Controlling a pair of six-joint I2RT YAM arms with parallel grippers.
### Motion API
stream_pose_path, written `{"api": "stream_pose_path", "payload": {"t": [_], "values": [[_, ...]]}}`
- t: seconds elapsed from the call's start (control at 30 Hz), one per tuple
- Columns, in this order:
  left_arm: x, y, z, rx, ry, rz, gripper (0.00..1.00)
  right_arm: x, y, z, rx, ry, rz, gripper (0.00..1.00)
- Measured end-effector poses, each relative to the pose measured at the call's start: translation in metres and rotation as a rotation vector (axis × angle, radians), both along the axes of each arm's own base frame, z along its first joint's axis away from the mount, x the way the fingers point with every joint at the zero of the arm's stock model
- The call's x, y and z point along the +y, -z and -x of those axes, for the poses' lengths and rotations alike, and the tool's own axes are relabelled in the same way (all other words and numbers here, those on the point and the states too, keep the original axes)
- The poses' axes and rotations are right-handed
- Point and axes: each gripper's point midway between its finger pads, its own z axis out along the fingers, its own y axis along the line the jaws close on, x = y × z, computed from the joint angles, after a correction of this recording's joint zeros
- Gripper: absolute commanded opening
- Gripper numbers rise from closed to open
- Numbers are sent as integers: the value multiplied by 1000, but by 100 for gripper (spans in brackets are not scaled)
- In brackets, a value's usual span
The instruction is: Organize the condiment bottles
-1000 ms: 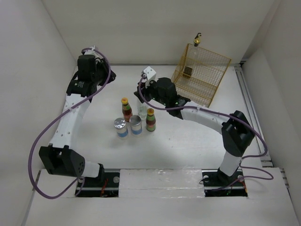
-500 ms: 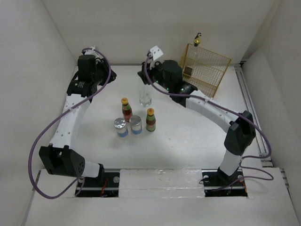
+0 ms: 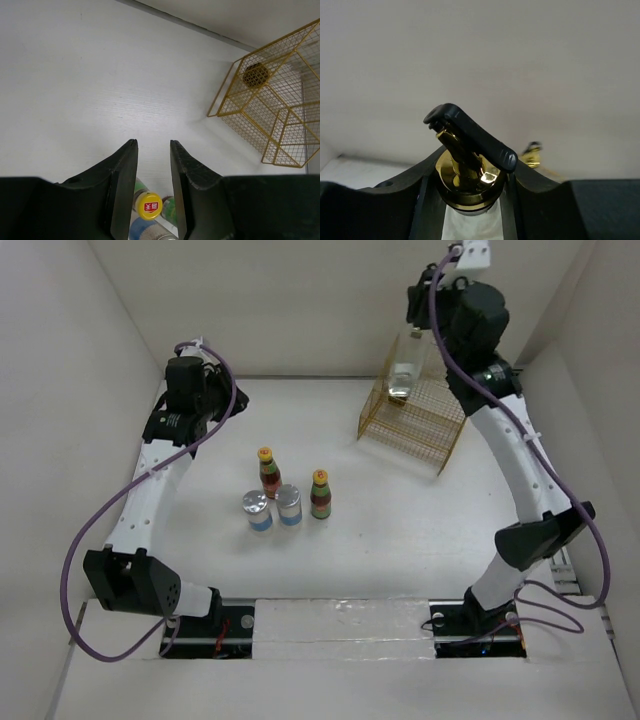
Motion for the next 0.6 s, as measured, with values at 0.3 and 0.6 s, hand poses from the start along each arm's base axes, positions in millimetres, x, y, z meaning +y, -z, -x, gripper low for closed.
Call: {"api": "stream_pose_path", "payload": {"t": [0.3, 0.6], "values": [[0, 11, 2, 25, 2, -2, 28, -134, 3, -37, 42, 321, -4, 0], [0, 16, 2, 32, 2, -3, 28, -172, 44, -76, 131, 408, 11, 0]]}}
